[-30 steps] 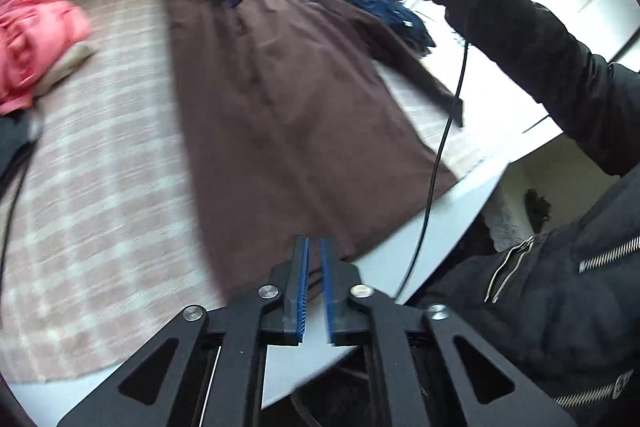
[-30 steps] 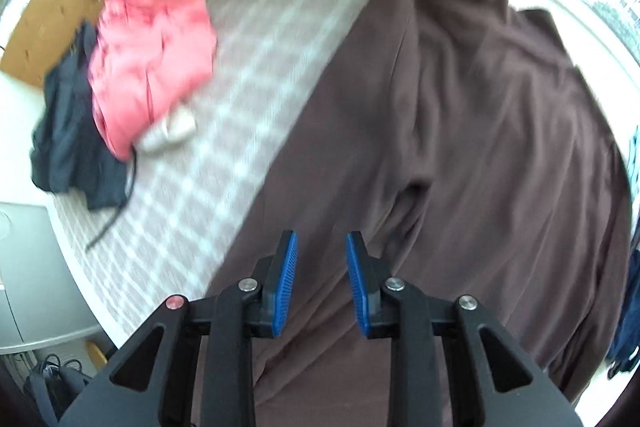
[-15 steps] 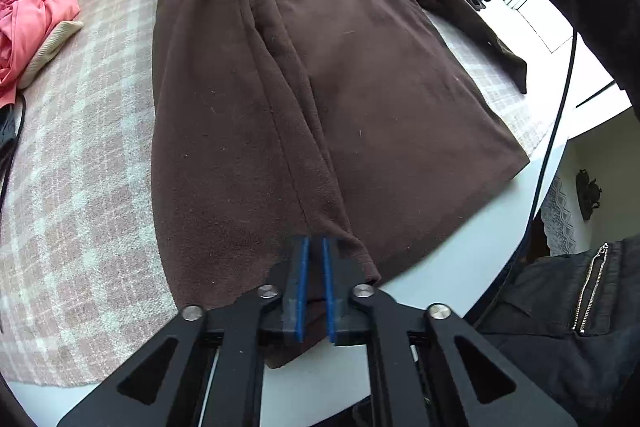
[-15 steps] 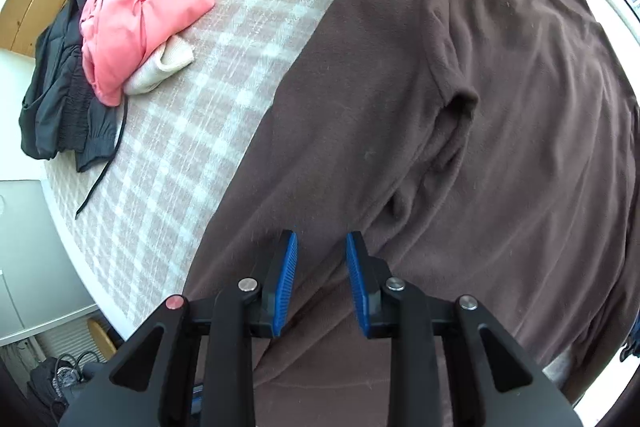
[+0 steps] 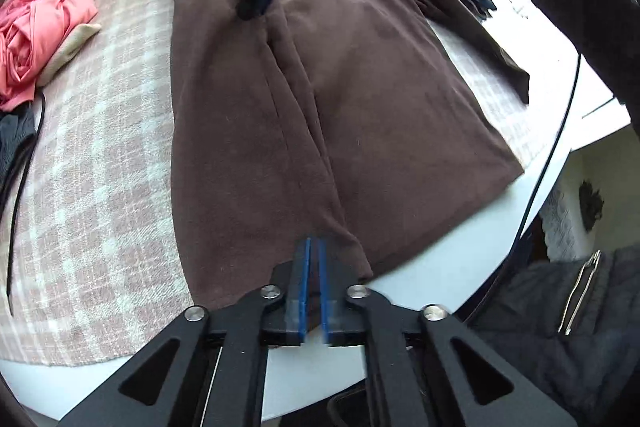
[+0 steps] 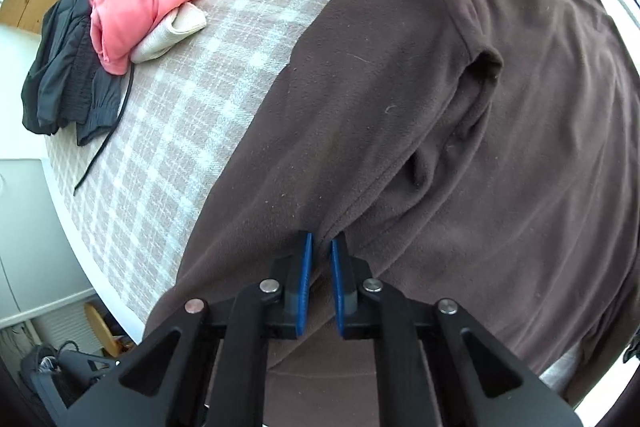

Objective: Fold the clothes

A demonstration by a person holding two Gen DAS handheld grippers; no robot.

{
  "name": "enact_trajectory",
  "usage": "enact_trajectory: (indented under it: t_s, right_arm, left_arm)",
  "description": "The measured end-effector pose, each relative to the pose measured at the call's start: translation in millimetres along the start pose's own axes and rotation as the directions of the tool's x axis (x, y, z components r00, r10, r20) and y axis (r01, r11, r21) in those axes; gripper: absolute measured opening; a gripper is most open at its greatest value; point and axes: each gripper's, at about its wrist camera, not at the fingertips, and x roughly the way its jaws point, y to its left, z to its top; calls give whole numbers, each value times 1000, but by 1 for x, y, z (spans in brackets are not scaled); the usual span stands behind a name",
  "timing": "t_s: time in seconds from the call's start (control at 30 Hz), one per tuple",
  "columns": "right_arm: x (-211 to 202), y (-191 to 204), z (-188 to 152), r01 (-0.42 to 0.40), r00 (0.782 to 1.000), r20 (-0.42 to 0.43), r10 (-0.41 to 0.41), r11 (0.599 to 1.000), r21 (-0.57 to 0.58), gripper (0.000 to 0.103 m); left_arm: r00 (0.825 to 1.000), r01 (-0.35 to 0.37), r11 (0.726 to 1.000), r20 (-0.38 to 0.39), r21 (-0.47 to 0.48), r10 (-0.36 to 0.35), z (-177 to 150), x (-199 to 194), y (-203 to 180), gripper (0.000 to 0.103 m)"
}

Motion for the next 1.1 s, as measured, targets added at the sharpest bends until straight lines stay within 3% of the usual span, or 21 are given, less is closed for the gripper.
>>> enact_trajectory:
  t_s: [0.03,0.1,0.17,0.3,0.4,0.47,0.57,0.7,0.8,0.93,1.1]
  right_arm:
    - [0,4,-1,7,1000,3,-7,1000,-6,10]
    - [0,11,-2,13,1000,10,-12,1000,-13,10]
    - [1,16,-2,0,1000,12,0,1000,-8,10]
    - [6,31,-4,18,1000,15,-17,999,-28,10]
    - [10,39,-5,7,1000,14,-6,1000,-29,10]
    - [12,43,-6,-3,1000,16,3,1000,-27,10]
    - [18,51,-8,0,1000,13,1,1000,-29,10]
    - [25,64,-10,6,1000,12,-5,999,-35,10]
    - [30,72,-11,0,1000,10,1,1000,-29,10]
    - [36,81,-14,-16,1000,9,16,1000,-16,10]
    - [34,89,-19,-53,998,27,53,999,2,10]
  left_arm:
    - [1000,3,1000,-12,-1,-3,2,3,-2,25]
    - [999,10,1000,-41,0,-10,6,9,-7,29]
    - [997,-33,999,-69,9,34,9,20,-8,35]
    - [997,-62,998,-52,-6,62,8,23,-9,28]
    - [998,37,994,-50,-100,-42,5,13,3,22]
    - [998,37,990,-42,-138,-43,2,6,9,22]
    - [998,-33,993,-54,-115,27,2,9,6,22]
    - [993,-107,994,-58,-11,106,5,17,-10,22]
    - [993,-105,994,-49,8,105,5,19,-13,21]
    - [995,-95,995,-32,21,95,4,20,-12,6]
    - [997,-83,994,5,67,82,2,2,-22,4]
